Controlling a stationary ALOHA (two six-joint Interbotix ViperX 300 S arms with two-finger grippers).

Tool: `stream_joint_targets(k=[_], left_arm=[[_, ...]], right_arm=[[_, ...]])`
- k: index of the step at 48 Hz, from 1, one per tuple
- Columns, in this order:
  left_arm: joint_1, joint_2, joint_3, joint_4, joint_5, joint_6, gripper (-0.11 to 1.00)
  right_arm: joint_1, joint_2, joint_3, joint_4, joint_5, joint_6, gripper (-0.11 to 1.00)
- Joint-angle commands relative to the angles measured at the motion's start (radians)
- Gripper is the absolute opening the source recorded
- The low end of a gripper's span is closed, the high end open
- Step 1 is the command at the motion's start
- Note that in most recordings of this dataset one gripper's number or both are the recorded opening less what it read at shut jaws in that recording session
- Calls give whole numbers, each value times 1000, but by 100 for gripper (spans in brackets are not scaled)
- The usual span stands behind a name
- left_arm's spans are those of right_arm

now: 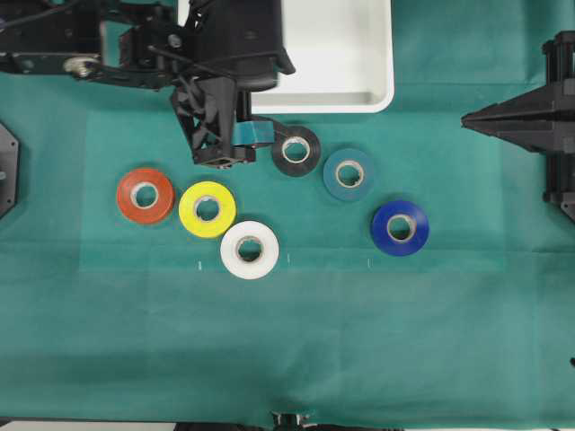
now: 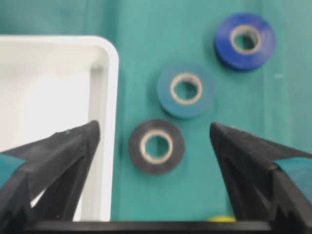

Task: Pick up the tape from a random location and place it into the white case.
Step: 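Move the left gripper toward the black tape roll behind the yellow roll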

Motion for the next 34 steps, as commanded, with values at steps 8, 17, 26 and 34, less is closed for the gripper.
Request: stream_joint_targets(k=[8,17,26,34], left_arm=[[-8,26,-101,2,167,3,99],[-17,38,-143,2,224,23,99],[-21,48,-160,2,232,29,99],[-21,48,-155,3,230,29,99]], right_arm=[[0,11,-28,0,-3,3,0],[0,14,-29,0,-2,3,0],[0,14,-28,0,-3,3,0],[0,14,-29,0,-3,3,0]])
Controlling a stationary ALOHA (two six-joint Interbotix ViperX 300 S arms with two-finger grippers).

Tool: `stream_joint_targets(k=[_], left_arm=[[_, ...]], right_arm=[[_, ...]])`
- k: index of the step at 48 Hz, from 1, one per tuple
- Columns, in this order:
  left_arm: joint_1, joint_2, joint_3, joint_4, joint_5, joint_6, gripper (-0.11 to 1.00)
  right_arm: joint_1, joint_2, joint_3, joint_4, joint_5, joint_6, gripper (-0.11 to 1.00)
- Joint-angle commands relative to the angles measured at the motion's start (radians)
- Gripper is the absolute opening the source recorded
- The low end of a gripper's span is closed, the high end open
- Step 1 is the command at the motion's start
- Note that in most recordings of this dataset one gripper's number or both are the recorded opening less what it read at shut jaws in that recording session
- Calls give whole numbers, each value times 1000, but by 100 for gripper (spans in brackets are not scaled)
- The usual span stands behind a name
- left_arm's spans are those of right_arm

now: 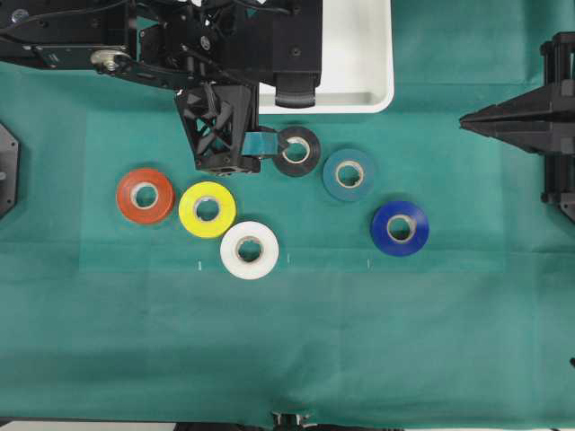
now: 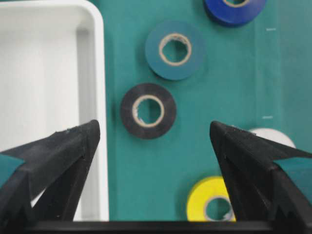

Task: Pick up the tape from a random location and place it into the white case.
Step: 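Move the left gripper toward the black tape roll behind the yellow roll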

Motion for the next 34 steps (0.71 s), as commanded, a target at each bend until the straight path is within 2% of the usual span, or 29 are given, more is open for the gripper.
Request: stream_joint_targets(k=[1,24,34], left_arm=[[-2,-14,-6,2,-5,0,99],[-3,-15,-2,2,-6,0,99],[-9,-8,35,3,-60,-2,99]], right_arm=[[0,6,-29,0,-5,2,0],[0,6,-29,0,-5,2,0],[0,8,-29,0,-5,2,0]])
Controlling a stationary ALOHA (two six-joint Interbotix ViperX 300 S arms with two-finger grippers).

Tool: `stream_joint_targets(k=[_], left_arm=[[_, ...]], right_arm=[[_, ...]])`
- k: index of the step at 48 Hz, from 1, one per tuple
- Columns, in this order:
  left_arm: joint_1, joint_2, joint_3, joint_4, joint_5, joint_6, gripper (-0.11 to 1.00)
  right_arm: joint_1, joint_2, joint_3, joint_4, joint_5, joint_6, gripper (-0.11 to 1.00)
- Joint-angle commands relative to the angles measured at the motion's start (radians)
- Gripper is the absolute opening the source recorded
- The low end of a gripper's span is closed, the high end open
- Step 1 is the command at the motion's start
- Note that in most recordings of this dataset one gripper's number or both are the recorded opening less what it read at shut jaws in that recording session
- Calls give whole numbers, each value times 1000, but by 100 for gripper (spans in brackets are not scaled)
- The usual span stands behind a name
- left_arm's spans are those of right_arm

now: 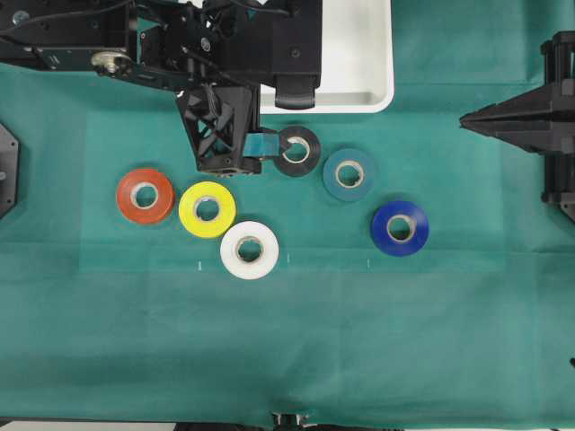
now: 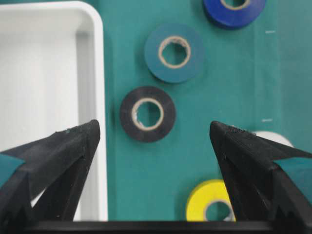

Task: Pick up the tape from a random location and place it into the white case.
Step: 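Move the left gripper toward the black tape roll behind the yellow roll, then lower the left gripper fingers into the black tape roll's hole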

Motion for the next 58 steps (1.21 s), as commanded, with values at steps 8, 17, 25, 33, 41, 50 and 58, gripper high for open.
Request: stream_joint_targets(k=[8,17,25,33,41,50,58], left_arm=[[-11,0,71,2,-100,-5,99],[-12,35,115,0,-147,-9,99],[-25,91,130,0,-183,-9,99],[-28,155,135,0,-192,-9,99],[-34,172,144,0,-245,-9,99],[-37,196,170,0,-296,-11,99],[-37,225,179,0,-318,-9,99]], right_arm=[[0,15,-26,0,-6,2,0],[0,18,-26,0,-8,0,0],[0,23,-26,0,-8,0,0],[0,29,-25,0,-8,0,0],[0,32,-25,0,-9,0,0],[0,35,-23,0,-9,2,0],[2,37,-25,0,-11,0,0]])
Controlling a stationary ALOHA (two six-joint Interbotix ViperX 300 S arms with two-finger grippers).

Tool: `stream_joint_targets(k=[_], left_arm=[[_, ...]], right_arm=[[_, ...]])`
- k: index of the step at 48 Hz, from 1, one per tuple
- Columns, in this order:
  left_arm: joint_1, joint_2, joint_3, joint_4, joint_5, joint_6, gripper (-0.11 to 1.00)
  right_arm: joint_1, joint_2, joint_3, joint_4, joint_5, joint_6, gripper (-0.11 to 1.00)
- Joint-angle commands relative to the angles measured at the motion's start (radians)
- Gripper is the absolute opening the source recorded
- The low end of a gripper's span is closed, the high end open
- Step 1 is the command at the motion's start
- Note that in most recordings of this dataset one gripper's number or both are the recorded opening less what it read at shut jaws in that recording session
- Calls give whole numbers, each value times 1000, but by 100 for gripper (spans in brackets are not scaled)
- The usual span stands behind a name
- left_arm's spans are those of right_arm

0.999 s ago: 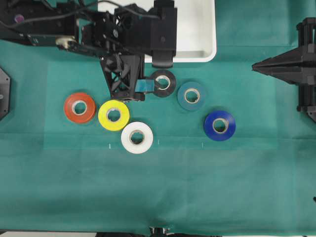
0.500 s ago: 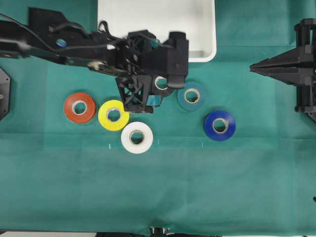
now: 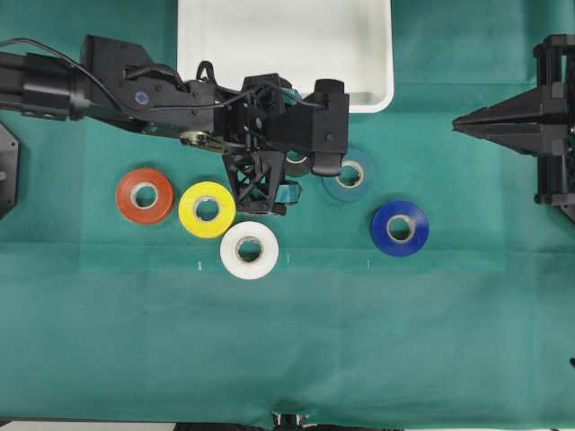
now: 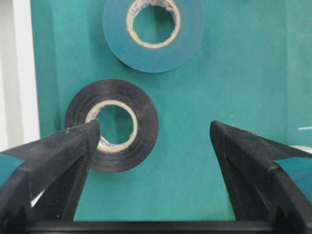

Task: Pick up the tape from a random location and place it into the white case.
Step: 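Lower the left gripper fingers into the black tape roll's hole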

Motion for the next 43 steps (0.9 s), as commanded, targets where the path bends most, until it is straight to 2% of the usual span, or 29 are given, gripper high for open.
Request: stream_joint_targets(k=[1,43], left_arm=[[-2,-3,6,2,-18,0,99],[5,124,28,2,-106,0,99]], right_arm=[[2,6,-23,0,-9,0,0],[0,17,-21,2,-9,2,0]])
